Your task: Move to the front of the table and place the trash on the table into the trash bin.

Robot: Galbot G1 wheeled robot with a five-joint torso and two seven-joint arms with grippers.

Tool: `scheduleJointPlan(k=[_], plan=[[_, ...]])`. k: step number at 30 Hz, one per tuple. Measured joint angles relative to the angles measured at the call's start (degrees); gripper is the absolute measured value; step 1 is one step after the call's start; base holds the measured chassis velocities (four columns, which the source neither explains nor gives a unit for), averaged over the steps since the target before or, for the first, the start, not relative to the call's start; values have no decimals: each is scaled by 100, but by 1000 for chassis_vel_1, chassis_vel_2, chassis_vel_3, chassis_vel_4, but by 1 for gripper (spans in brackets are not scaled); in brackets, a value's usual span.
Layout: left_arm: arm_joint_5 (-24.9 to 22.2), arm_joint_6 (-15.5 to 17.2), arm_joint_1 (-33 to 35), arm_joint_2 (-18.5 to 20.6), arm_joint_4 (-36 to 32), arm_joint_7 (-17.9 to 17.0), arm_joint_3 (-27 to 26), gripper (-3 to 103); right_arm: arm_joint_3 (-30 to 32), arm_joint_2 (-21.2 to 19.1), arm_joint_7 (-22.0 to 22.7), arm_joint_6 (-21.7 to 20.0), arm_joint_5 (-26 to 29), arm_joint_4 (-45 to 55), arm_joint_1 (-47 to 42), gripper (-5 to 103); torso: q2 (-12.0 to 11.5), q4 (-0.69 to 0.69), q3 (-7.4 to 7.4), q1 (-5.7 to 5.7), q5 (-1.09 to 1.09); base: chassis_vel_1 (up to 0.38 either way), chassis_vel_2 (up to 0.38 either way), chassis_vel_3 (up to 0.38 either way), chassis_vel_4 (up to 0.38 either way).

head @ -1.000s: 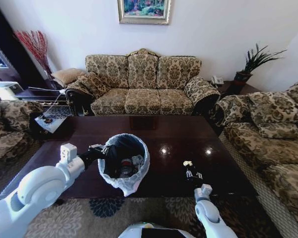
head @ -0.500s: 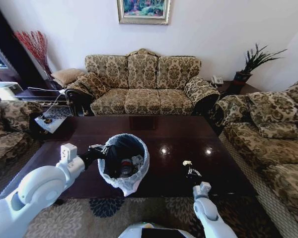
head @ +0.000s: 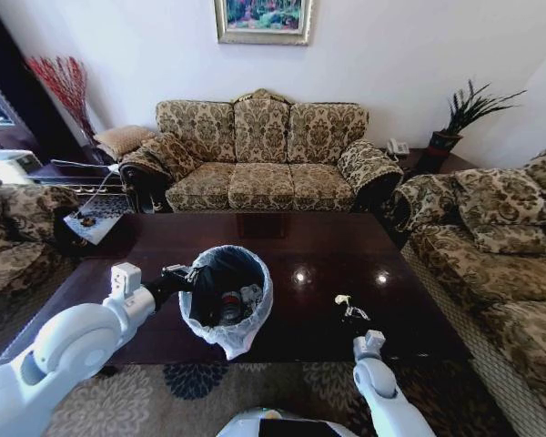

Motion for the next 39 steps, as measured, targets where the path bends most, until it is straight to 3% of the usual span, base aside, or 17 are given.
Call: scheduleJointPlan(k=[5, 7, 8, 10, 11, 13, 14, 17, 24, 26, 27, 28, 30, 31, 33, 36, 39], plan=[[0, -4, 0, 7, 0, 1, -1, 3, -9, 5, -27, -20, -6, -30, 28, 25, 0, 0, 0, 0, 0, 0, 0, 0, 0], [0, -4, 0, 8, 0, 1, -1, 3, -10, 5, -30, -20, -6, -35, 29, 25, 0, 0, 0, 0, 0, 0, 0, 0, 0], [1, -9, 1, 10, 0, 2, 0, 3, -21, 5, -58, -22, -8, -97, 59, 36, 0, 0, 0, 0, 0, 0, 0, 0, 0], [0, -10, 3, 10, 0, 2, 0, 3, -24, 10, -69, -22, -9, -152, 81, 36, 0, 0, 0, 0, 0, 0, 0, 0, 0], [0, -11, 6, 10, 0, 5, 1, 3, -25, 33, -81, -23, -12, -237, 119, 47, 0, 0, 0, 0, 0, 0, 0, 0, 0], [0, -11, 8, 9, 0, 6, 3, 3, -25, 45, -91, -23, -13, -280, 142, 47, 0, 0, 0, 0, 0, 0, 0, 0, 0], [0, -12, 9, 9, 0, 9, 8, 3, -24, 59, -119, -28, -16, -346, 174, 59, 0, 0, 0, 0, 0, 0, 0, 0, 0], [0, -14, 9, 9, -1, 12, 11, 3, -26, 71, -130, -49, -29, -375, 181, 66, 0, 0, 0, 0, 0, 0, 0, 0, 0], [-14, -17, 9, 33, -9, 18, 8, 3, -34, 51, -174, -65, -39, -403, 155, 42, 0, 0, 0, 0, 0, 0, 0, 0, 0], [-15, -19, 12, 40, -11, 19, 8, 3, -37, 48, -178, -59, -40, -404, 152, 42, 0, 0, 0, 0, 0, 0, 0, 0, 0], [-15, -19, 14, 43, -12, 19, 8, 3, -38, 48, -179, -59, -41, -404, 150, 31, 0, 0, 0, 0, 0, 0, 0, 0, 0], [-15, -19, 18, 45, -17, 20, 6, 3, -39, 48, -181, -57, -44, -399, 144, 25, 0, 0, 0, 0, 0, 0, 0, 0, 0], [-15, -20, 20, 45, -19, 20, 5, 3, -39, 48, -181, -56, -45, -396, 143, 25, 0, 0, 0, 0, 0, 0, 0, 0, 0], [-16, -20, 23, 45, -27, 20, 4, 3, -40, 49, -181, -53, -48, -385, 134, 15, 0, 0, 0, 0, 0, 0, 0, 0, 0], [-16, -21, 25, 44, -29, 21, 3, 3, -41, 51, -181, -51, -52, -368, 123, 15, 0, 0, 0, 0, 0, 0, 0, 0, 0], [-16, -21, 31, 37, -32, 21, 2, 3, -42, 51, -181, -42, -54, -269, 69, -1, 0, 0, 0, 0, 0, 0, 0, 0, 0], [-15, -21, 35, 32, -37, 21, -2, 3, -29, 48, -180, -16, -53, -129, 8, -2, 0, 0, 0, 0, 0, 0, 0, 0, 0]])
